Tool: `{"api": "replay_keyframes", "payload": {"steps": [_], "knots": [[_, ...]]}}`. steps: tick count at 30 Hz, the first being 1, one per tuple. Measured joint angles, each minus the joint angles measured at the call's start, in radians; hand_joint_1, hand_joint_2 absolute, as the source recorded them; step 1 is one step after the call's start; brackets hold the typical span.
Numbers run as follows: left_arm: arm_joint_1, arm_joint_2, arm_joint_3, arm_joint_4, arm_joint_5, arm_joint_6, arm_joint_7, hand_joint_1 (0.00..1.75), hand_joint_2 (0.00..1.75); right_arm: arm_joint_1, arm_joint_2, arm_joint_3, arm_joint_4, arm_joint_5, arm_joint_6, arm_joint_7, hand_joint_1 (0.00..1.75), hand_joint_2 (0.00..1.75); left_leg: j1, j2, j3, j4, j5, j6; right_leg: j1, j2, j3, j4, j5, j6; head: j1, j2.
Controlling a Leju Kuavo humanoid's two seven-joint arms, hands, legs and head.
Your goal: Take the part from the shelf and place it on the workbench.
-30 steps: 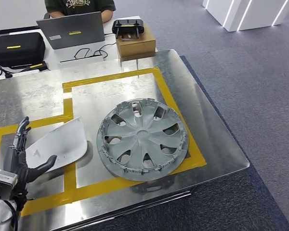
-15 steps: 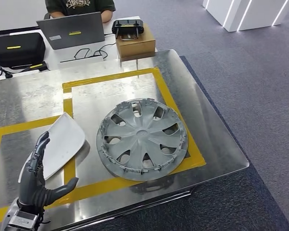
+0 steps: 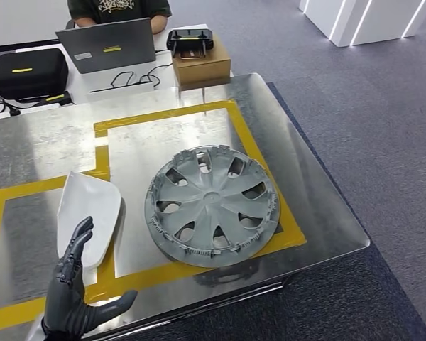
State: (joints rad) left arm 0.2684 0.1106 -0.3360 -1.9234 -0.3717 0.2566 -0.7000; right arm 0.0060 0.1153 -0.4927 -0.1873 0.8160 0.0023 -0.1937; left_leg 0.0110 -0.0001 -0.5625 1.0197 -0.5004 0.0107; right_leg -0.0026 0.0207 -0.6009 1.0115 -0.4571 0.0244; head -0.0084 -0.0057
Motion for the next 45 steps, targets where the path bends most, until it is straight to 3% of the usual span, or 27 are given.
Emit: {"api": "replay_keyframes", "payload": {"steps": [2,3,6,7,8,9,11,13,16,17,19,21,22,23,24,27,28,29,32,34,36,37,38,39,41,43,45], "knots": [[0.006,0.007,-0.046,-0.010,0.004,0.025,0.000,0.00,1.75,0.003,0.003,-0.008,0.000,-0.001,-0.002,-0.006,0.00,0.00,0.000,0.004,0.006,-0.014,0.014,0.014,-0.005,-0.002,-0.006,0.010,-0.013,0.011,0.001,0.000],[0.006,0.009,-0.056,-0.013,0.011,0.028,0.000,0.00,1.75,0.003,0.004,-0.010,0.000,-0.001,-0.002,-0.009,0.00,0.00,0.002,0.006,0.008,-0.022,0.022,0.021,-0.007,-0.004,-0.017,0.036,-0.035,0.016,0.004,0.000],[0.005,0.012,-0.070,-0.014,0.026,0.031,0.000,0.00,1.75,0.004,0.004,-0.013,0.000,0.000,-0.002,-0.014,0.00,0.00,0.006,0.012,0.004,-0.028,0.031,0.025,-0.014,-0.011,-0.079,0.212,-0.141,0.027,0.014,0.000],[0.005,0.012,-0.074,-0.014,0.028,0.032,0.000,0.00,1.75,0.005,0.004,-0.013,0.000,0.000,-0.002,-0.015,0.00,0.00,0.007,0.013,0.002,-0.028,0.032,0.023,-0.017,-0.011,-0.091,0.255,-0.158,0.032,0.015,0.000],[0.005,0.012,-0.078,-0.014,0.030,0.033,0.000,0.00,1.75,0.006,0.004,-0.013,0.000,0.001,-0.002,-0.015,0.00,0.00,0.008,0.015,0.001,-0.028,0.034,0.020,-0.021,-0.012,-0.085,0.264,-0.155,0.036,0.015,0.000],[0.005,0.012,-0.081,-0.014,0.032,0.035,0.000,0.00,1.75,0.007,0.004,-0.013,0.000,0.001,-0.002,-0.015,0.00,0.00,0.011,0.015,-0.001,-0.027,0.036,0.016,-0.024,-0.014,-0.059,0.231,-0.134,0.040,0.015,0.000],[0.005,0.013,-0.087,-0.014,0.036,0.039,0.000,0.00,1.75,0.006,0.005,-0.013,0.000,0.002,-0.003,-0.015,0.00,0.00,0.017,0.015,-0.005,-0.023,0.039,0.004,-0.029,-0.018,0.034,0.089,-0.086,0.048,0.017,0.000],[0.004,0.014,-0.092,-0.016,0.037,0.046,0.000,0.00,1.75,0.005,0.007,-0.013,0.000,0.003,-0.003,-0.015,0.00,0.00,0.018,0.013,-0.010,-0.016,0.042,-0.012,-0.027,-0.013,0.089,-0.003,-0.065,0.041,0.021,0.000],[0.004,0.018,-0.100,-0.020,0.038,0.051,0.000,0.00,1.75,0.005,0.007,-0.013,0.000,0.004,-0.005,-0.015,0.00,0.00,0.019,0.011,-0.014,-0.012,0.048,-0.034,-0.023,-0.009,0.076,-0.007,-0.064,0.012,0.020,0.000],[0.005,0.019,-0.103,-0.020,0.038,0.052,0.000,0.00,1.75,0.005,0.007,-0.014,0.000,0.004,-0.005,-0.015,0.00,0.00,0.021,0.010,-0.018,-0.004,0.036,-0.038,-0.023,-0.010,0.069,-0.006,-0.059,0.001,0.018,0.000],[0.005,0.022,-0.107,-0.021,0.039,0.054,0.000,0.00,1.75,0.006,0.007,-0.014,0.000,0.004,-0.006,-0.015,0.00,0.00,0.022,0.009,-0.044,0.067,-0.033,-0.043,-0.020,-0.013,0.057,-0.007,-0.045,-0.019,0.012,0.000],[0.005,0.025,-0.110,-0.022,0.041,0.057,0.000,0.00,1.75,0.007,0.007,-0.014,0.000,0.004,-0.006,-0.015,0.00,0.00,0.019,0.009,-0.083,0.198,-0.124,-0.041,-0.012,-0.015,0.041,-0.006,-0.030,-0.029,0.005,0.000],[0.005,0.027,-0.111,-0.022,0.043,0.058,0.000,0.00,1.75,0.008,0.007,-0.014,0.000,0.004,-0.005,-0.015,0.00,0.00,0.016,0.009,-0.091,0.248,-0.151,-0.038,-0.007,-0.016,0.030,-0.005,-0.021,-0.032,0.003,0.000],[0.005,0.028,-0.112,-0.022,0.045,0.061,0.000,0.00,1.75,0.008,0.007,-0.014,0.000,0.005,-0.005,-0.015,0.00,0.00,0.013,0.009,-0.084,0.266,-0.157,-0.033,-0.002,-0.016,0.019,-0.004,-0.014,-0.034,0.003,0.000],[0.005,0.029,-0.113,-0.022,0.047,0.064,0.000,0.00,1.75,0.009,0.007,-0.014,0.000,0.006,-0.005,-0.015,0.00,0.00,0.008,0.008,-0.057,0.244,-0.143,-0.025,0.003,-0.016,0.010,-0.003,-0.007,-0.036,0.003,0.000],[0.003,0.030,-0.115,-0.025,0.048,0.070,0.000,0.00,1.75,0.009,0.010,-0.014,0.000,0.009,-0.005,-0.015,0.00,0.00,-0.012,0.007,0.083,0.035,-0.075,0.011,0.013,-0.014,-0.007,-0.002,0.012,-0.034,0.003,0.000],[0.002,0.031,-0.116,-0.027,0.048,0.071,0.000,0.00,1.75,0.009,0.011,-0.014,0.000,0.010,-0.004,-0.015,0.00,0.00,-0.018,0.007,0.111,-0.015,-0.064,0.019,0.014,-0.014,-0.010,-0.003,0.019,-0.031,0.003,0.000],[0.001,0.031,-0.117,-0.030,0.048,0.072,0.000,0.00,1.75,0.009,0.012,-0.015,0.000,0.010,-0.002,-0.016,0.00,0.00,-0.022,0.007,0.123,-0.043,-0.060,0.024,0.013,-0.015,-0.012,-0.004,0.026,-0.026,0.002,0.000],[-0.001,0.035,-0.124,-0.033,0.053,0.075,0.000,0.00,1.75,0.008,0.013,-0.015,0.001,0.015,0.004,-0.016,0.00,0.00,-0.023,0.011,0.112,-0.059,-0.034,0.031,0.010,-0.017,-0.019,-0.005,0.037,-0.009,-0.002,0.000],[-0.003,0.036,-0.131,-0.034,0.056,0.076,0.000,0.00,1.75,0.009,0.013,-0.015,0.001,0.018,0.006,-0.016,0.00,0.00,-0.016,0.014,0.091,-0.068,-0.008,0.041,0.009,-0.016,-0.044,0.043,-0.024,0.001,0.002,0.000],[-0.004,0.037,-0.135,-0.035,0.057,0.078,0.000,0.00,1.75,0.010,0.013,-0.015,0.001,0.020,0.006,-0.016,0.00,0.00,-0.015,0.015,0.063,-0.065,0.013,0.045,0.002,-0.016,-0.077,0.159,-0.124,0.012,0.009,0.000],[-0.004,0.037,-0.136,-0.035,0.058,0.078,0.000,0.00,1.75,0.010,0.013,-0.015,0.001,0.020,0.006,-0.016,0.00,0.00,-0.015,0.016,0.047,-0.062,0.023,0.043,-0.001,-0.017,-0.086,0.219,-0.154,0.017,0.012,0.000],[-0.004,0.037,-0.137,-0.035,0.060,0.078,0.000,0.00,1.75,0.010,0.013,-0.015,0.001,0.021,0.006,-0.016,0.00,0.00,-0.015,0.016,0.031,-0.058,0.033,0.040,-0.004,-0.017,-0.085,0.259,-0.160,0.021,0.013,0.000],[-0.004,0.038,-0.137,-0.035,0.063,0.078,0.000,0.00,1.75,0.009,0.013,-0.015,0.001,0.021,0.006,-0.016,0.00,0.00,-0.014,0.016,0.014,-0.053,0.042,0.038,-0.006,-0.018,-0.068,0.265,-0.143,0.024,0.013,0.000],[-0.005,0.038,-0.137,-0.035,0.068,0.078,0.000,0.00,1.75,0.009,0.013,-0.015,0.001,0.020,0.007,-0.016,0.00,0.00,-0.011,0.014,-0.017,-0.039,0.057,0.030,-0.011,-0.017,0.020,0.171,-0.089,0.028,0.015,0.000],[-0.005,0.038,-0.137,-0.035,0.070,0.079,0.000,0.00,1.75,0.005,0.013,-0.015,0.001,0.020,0.008,-0.017,0.00,0.00,-0.010,0.012,-0.040,-0.024,0.070,0.018,-0.011,-0.010,0.126,0.024,-0.087,0.025,0.018,0.000],[-0.005,0.038,-0.137,-0.034,0.072,0.080,0.000,0.00,1.75,0.003,0.013,-0.015,0.001,0.020,0.009,-0.018,0.00,0.00,-0.010,0.010,-0.050,-0.017,0.084,0.007,-0.007,-0.005,0.160,-0.042,-0.105,0.016,0.021,0.000]]}}
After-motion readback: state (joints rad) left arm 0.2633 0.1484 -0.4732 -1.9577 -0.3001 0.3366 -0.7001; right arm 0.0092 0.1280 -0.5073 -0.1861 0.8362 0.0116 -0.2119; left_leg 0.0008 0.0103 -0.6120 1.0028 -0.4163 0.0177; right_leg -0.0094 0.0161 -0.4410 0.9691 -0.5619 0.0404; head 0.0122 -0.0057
